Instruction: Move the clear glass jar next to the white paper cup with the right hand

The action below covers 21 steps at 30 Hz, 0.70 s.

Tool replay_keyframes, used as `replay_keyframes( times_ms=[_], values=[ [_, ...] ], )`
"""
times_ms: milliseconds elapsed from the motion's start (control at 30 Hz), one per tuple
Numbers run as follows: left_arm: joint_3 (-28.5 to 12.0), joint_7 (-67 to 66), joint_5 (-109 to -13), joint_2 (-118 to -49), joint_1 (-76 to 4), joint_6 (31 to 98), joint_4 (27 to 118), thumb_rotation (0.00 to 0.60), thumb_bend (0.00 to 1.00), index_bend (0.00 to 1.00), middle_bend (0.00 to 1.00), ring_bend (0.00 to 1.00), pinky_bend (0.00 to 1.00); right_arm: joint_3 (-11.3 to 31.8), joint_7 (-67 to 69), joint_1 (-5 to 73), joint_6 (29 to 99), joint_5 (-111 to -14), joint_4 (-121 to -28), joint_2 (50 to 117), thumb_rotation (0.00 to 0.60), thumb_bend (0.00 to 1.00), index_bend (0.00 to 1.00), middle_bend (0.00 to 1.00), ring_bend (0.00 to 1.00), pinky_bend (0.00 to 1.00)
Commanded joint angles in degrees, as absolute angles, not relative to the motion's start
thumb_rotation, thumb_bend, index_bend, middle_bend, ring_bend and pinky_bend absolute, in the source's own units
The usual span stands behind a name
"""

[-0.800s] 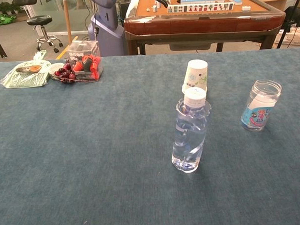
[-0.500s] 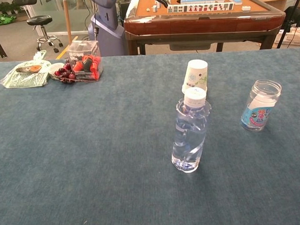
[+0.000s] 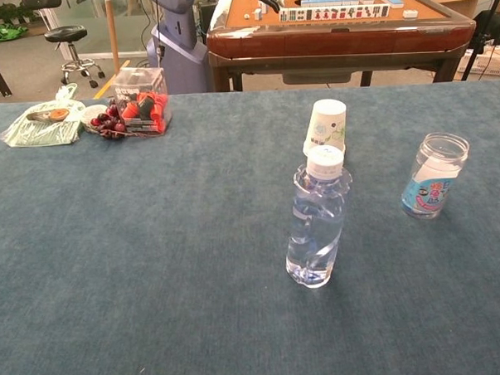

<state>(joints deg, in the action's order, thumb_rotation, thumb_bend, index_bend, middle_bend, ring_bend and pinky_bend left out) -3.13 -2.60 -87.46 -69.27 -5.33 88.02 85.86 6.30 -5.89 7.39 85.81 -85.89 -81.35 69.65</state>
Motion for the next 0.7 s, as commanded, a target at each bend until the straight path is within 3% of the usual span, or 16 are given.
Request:
replay_keyframes(
  times_ms=[33,333,700],
  values=[
    [-3.1,-2.6,-87.6,-69.5,-5.4,88.1,85.7,0.6,0.23,0.21,0.31,0.22,0.34,7.6,-7.7,8.9,84.7,-84.8,-78.6,71.5,0.6,0.0,0.09,0.12,0.09,0.31],
    [-2.9,-2.8,-88.0,-70.1,-5.8,87.6,85.1,0.6,0.23,0.17,0.31,0.22,0.34,8.8,-8.0,14.5,78.1,-84.3,-73.4,74.6,0.6,0.0,0.05,0.08,0.02,0.26],
    [-3.0,-1.9,-87.2,-69.7,-5.7,87.4,85.2,0.6,0.23,0.17,0.31,0.22,0.34,8.8,-9.5,20.5,74.5,-86.6,-67.4,80.7,0.6,0.0,0.01,0.04,0.01,0.25]
  ],
)
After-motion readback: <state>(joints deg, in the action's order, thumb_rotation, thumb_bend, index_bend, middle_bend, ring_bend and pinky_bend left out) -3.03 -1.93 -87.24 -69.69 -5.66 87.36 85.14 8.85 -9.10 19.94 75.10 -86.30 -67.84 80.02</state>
